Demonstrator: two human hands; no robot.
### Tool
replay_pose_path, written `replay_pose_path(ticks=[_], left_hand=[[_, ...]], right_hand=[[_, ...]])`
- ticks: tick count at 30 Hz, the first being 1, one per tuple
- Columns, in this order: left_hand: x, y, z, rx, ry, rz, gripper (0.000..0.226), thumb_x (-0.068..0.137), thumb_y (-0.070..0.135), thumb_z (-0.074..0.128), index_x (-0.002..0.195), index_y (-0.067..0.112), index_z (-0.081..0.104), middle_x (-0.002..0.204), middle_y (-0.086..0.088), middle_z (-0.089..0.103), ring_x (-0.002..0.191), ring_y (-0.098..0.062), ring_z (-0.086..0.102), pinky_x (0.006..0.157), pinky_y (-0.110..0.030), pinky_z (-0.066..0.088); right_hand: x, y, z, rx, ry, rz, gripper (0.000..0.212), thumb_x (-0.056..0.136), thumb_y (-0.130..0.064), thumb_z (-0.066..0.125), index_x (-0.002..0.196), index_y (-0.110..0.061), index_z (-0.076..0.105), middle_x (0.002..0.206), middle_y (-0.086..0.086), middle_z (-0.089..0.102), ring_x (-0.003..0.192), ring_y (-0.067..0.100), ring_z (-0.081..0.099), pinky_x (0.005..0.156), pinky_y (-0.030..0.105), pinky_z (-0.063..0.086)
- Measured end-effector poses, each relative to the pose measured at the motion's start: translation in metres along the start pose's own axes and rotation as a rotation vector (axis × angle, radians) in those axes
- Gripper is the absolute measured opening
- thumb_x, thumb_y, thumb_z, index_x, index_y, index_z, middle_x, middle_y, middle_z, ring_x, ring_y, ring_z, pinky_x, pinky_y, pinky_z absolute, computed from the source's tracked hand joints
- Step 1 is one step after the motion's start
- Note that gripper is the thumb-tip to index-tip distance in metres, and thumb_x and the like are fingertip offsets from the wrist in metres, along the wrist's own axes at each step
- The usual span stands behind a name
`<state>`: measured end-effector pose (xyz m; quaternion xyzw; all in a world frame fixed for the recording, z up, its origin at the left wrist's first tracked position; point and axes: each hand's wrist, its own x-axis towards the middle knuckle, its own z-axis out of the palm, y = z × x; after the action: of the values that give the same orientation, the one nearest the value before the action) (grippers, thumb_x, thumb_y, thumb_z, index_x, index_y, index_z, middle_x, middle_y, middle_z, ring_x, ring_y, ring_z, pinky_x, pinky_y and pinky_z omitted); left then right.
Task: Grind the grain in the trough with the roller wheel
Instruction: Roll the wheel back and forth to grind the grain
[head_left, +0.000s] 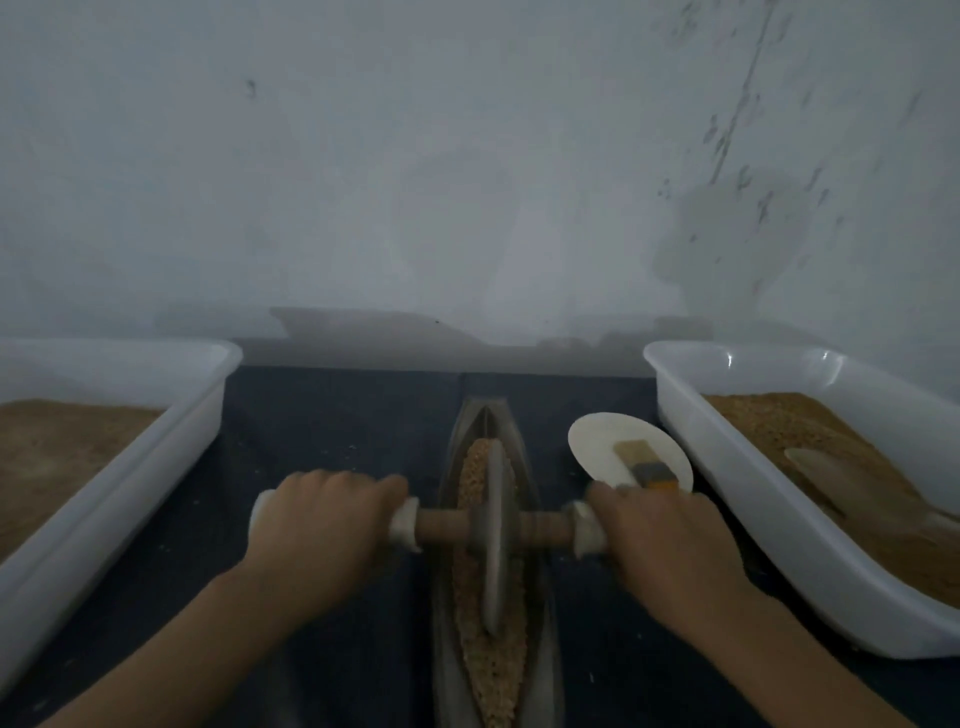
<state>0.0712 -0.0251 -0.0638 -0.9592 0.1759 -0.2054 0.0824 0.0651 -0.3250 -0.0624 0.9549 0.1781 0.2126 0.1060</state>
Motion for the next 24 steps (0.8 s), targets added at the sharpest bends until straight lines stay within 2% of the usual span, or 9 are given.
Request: replay_pose_path(ticks=[3,7,10,13,14,16,18,21,24], left_hand=[[0.023,-0.004,0.014,-0.018,-0.033,-0.113,0.018,0.082,0.048,0.056,0.085,0.032,0.047,0.074,0.007,0.061,0.068,-0.019,0.061,0.057,-0.029,0.032],[0.028,-0.005,0.017,-0.014,-0.022,-0.124,0.019,0.082,0.049,0.056,0.086,0.033,0.047,0.073,0.007,0.059,0.067,-0.02,0.059,0.056,-0.03,0.032],[0.003,-0.005,0.004,-0.031,-0.062,-0.067,0.02,0.079,0.051,0.055,0.083,0.037,0.042,0.068,0.012,0.05,0.061,-0.013,0.051,0.054,-0.029,0.031],[-0.024,-0.004,-0.008,-0.047,0.019,0.047,0.035,0.064,0.051,0.064,0.071,0.039,0.032,0.052,0.014,0.034,0.044,-0.007,0.031,0.044,-0.024,0.019],[-0.028,-0.003,-0.012,-0.037,-0.007,0.074,0.041,0.059,0.051,0.066,0.069,0.039,0.029,0.049,0.014,0.03,0.041,-0.004,0.026,0.043,-0.022,0.015],[-0.027,-0.004,-0.012,0.005,-0.039,0.081,0.051,0.052,0.05,0.073,0.067,0.038,0.025,0.046,0.015,0.029,0.037,-0.003,0.022,0.043,-0.019,0.01],[-0.016,-0.003,-0.009,0.015,-0.03,0.046,0.055,0.05,0.049,0.077,0.065,0.037,0.026,0.045,0.014,0.034,0.035,-0.005,0.028,0.044,-0.019,0.012],[0.01,-0.006,0.011,0.007,0.019,-0.047,0.03,0.075,0.051,0.064,0.072,0.033,0.039,0.059,0.012,0.05,0.05,-0.011,0.046,0.05,-0.026,0.028],[0.033,-0.009,0.017,0.018,0.016,-0.104,0.022,0.082,0.05,0.056,0.08,0.032,0.043,0.071,0.008,0.059,0.063,-0.017,0.058,0.055,-0.028,0.031]], right_hand=[[0.037,0.004,0.009,-0.075,-0.01,0.018,0.038,0.068,-0.025,0.078,0.092,-0.025,0.049,0.072,-0.004,0.057,0.06,0.019,0.056,0.049,0.033,0.045],[0.053,0.01,0.008,-0.048,-0.046,0.011,0.03,0.077,-0.019,0.069,0.094,-0.025,0.045,0.077,-0.001,0.058,0.067,0.021,0.058,0.059,0.037,0.051],[0.02,0.008,0.001,0.032,-0.081,-0.042,0.042,0.075,-0.027,0.072,0.084,-0.036,0.031,0.069,-0.009,0.049,0.062,0.012,0.049,0.051,0.028,0.038],[-0.016,-0.001,-0.019,0.049,-0.043,-0.099,0.077,0.044,-0.037,0.085,0.078,-0.039,0.016,0.051,-0.012,0.042,0.043,0.004,0.025,0.043,0.015,0.008],[-0.02,-0.001,-0.026,0.054,-0.04,-0.099,0.08,0.038,-0.037,0.086,0.077,-0.038,0.017,0.048,-0.012,0.04,0.04,0.005,0.024,0.043,0.014,0.005],[-0.023,-0.002,-0.024,0.069,-0.075,-0.092,0.066,0.049,-0.034,0.084,0.075,-0.037,0.024,0.053,-0.011,0.047,0.041,0.006,0.036,0.041,0.019,0.016],[-0.011,-0.002,-0.018,0.038,-0.099,-0.046,0.044,0.065,-0.03,0.078,0.077,-0.035,0.036,0.063,-0.008,0.057,0.051,0.009,0.05,0.049,0.024,0.026],[0.021,0.002,-0.002,0.012,-0.105,0.017,0.033,0.077,-0.027,0.071,0.096,-0.031,0.045,0.08,-0.006,0.061,0.069,0.015,0.059,0.057,0.03,0.042],[0.048,0.007,0.011,0.015,-0.132,0.062,0.029,0.084,-0.026,0.065,0.101,-0.029,0.041,0.086,-0.002,0.06,0.077,0.022,0.059,0.068,0.039,0.052]])
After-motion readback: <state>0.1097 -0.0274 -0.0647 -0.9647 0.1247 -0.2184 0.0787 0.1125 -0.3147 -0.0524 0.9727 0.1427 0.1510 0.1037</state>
